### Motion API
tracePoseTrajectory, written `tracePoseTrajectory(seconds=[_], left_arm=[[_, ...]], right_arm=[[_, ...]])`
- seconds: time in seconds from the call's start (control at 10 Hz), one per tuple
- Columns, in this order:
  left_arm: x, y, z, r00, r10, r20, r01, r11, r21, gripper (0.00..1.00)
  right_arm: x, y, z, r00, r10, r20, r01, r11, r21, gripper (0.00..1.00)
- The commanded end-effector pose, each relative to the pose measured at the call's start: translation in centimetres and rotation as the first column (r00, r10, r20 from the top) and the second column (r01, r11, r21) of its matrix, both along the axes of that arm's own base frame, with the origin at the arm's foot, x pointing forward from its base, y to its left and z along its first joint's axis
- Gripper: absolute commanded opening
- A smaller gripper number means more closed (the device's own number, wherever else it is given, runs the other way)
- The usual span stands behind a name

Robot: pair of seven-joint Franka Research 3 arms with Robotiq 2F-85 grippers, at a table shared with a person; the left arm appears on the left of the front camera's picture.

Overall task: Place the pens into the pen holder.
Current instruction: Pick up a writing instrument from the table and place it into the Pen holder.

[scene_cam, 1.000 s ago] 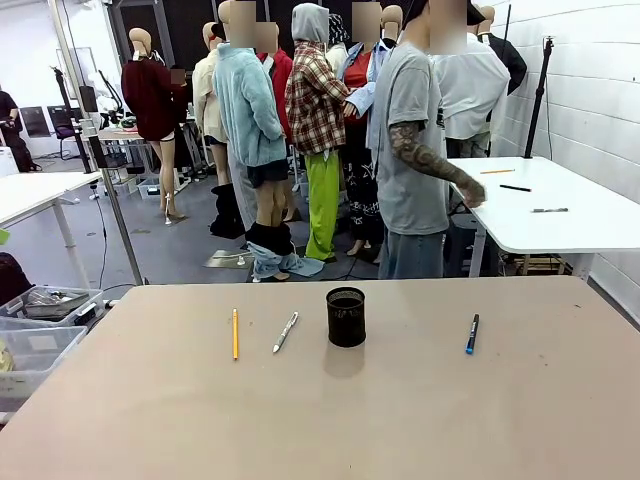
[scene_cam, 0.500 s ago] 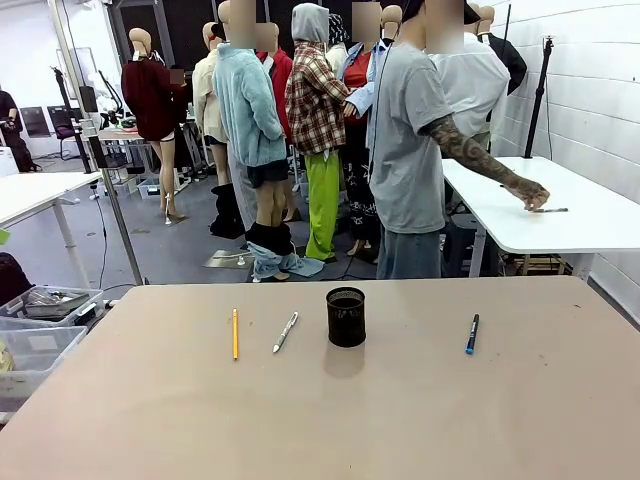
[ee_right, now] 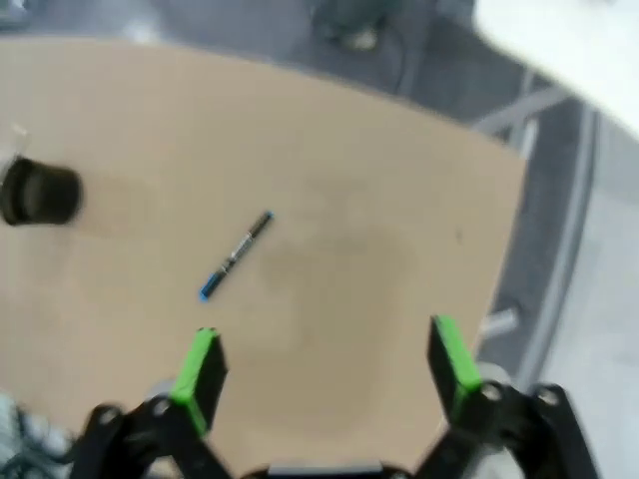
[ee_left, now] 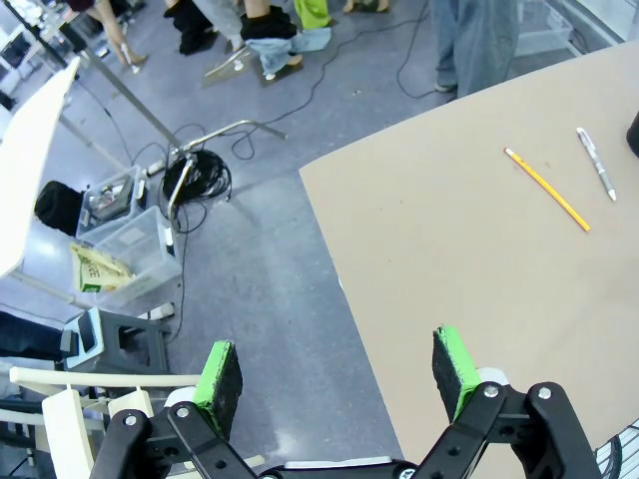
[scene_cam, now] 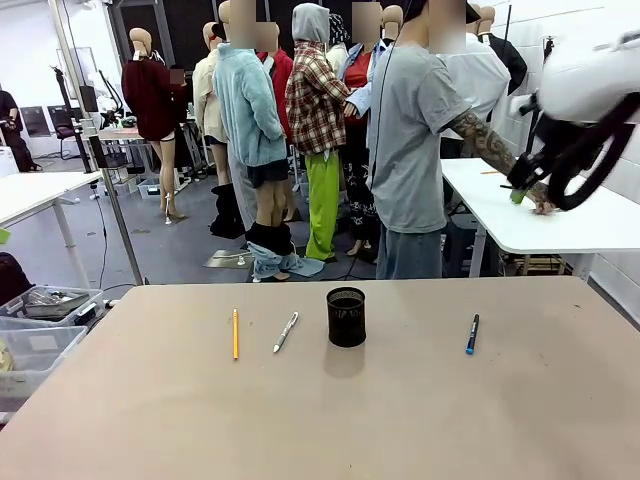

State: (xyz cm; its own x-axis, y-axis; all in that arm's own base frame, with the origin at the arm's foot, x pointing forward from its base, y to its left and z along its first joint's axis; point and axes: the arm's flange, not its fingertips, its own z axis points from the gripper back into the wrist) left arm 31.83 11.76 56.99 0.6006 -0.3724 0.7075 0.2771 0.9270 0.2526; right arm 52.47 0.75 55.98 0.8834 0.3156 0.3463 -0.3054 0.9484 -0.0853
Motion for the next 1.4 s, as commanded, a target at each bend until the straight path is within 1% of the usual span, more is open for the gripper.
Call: tracePoseTrajectory(seconds=[0.0,0.1,0.2,0.3,0.4,0.6,0.7,0.8,0.9,1.0,1.1,1.2,1.3], left_arm=[[0.1,0.0,0.1,1.000,0.003,0.005,-0.003,1.000,0.003,1.00],[0.1,0.0,0.1,1.000,0.003,0.005,-0.003,1.000,0.003,1.00],[0.1,0.0,0.1,1.000,0.003,0.005,-0.003,1.000,0.003,1.00],[0.1,0.0,0.1,1.000,0.003,0.005,-0.003,1.000,0.003,1.00],[0.1,0.0,0.1,1.000,0.003,0.005,-0.003,1.000,0.003,1.00],[0.1,0.0,0.1,1.000,0.003,0.005,-0.003,1.000,0.003,1.00],[0.1,0.0,0.1,1.000,0.003,0.005,-0.003,1.000,0.003,1.00],[0.1,0.0,0.1,1.000,0.003,0.005,-0.003,1.000,0.003,1.00],[0.1,0.0,0.1,1.000,0.003,0.005,-0.003,1.000,0.003,1.00],[0.1,0.0,0.1,1.000,0.003,0.005,-0.003,1.000,0.003,1.00],[0.1,0.0,0.1,1.000,0.003,0.005,-0.003,1.000,0.003,1.00],[0.1,0.0,0.1,1.000,0.003,0.005,-0.003,1.000,0.003,1.00],[0.1,0.0,0.1,1.000,0.003,0.005,-0.003,1.000,0.003,1.00]], right_arm=[[1.7,1.4,-2.0,0.970,-0.104,-0.220,0.079,0.990,-0.118,1.00],[2.0,2.3,-4.3,0.950,-0.179,-0.257,0.152,0.981,-0.122,1.00],[0.9,2.5,-6.5,0.954,-0.162,-0.254,0.146,0.986,-0.078,1.00],[-0.1,1.7,-7.2,0.969,-0.135,-0.206,0.127,0.991,-0.050,1.00],[2.1,1.7,-6.7,0.956,-0.151,-0.253,0.126,0.985,-0.116,1.00],[2.1,1.7,-6.7,0.956,-0.151,-0.253,0.126,0.985,-0.116,1.00],[1.6,2.0,-7.3,0.954,-0.151,-0.257,0.128,0.986,-0.104,1.00],[3.3,2.3,-7.7,0.945,-0.128,-0.301,0.121,0.992,-0.042,1.00],[4.8,2.8,-9.8,0.944,-0.072,-0.322,0.083,0.996,0.021,1.00],[5.8,4.0,-12.3,0.921,-0.073,-0.382,0.101,0.993,0.054,1.00],[5.6,5.1,-14.6,0.904,-0.077,-0.420,0.120,0.990,0.077,1.00],[4.7,5.7,-16.4,0.897,-0.107,-0.428,0.162,0.982,0.094,1.00],[4.1,6.4,-17.4,0.908,-0.117,-0.403,0.186,0.973,0.134,1.00]])
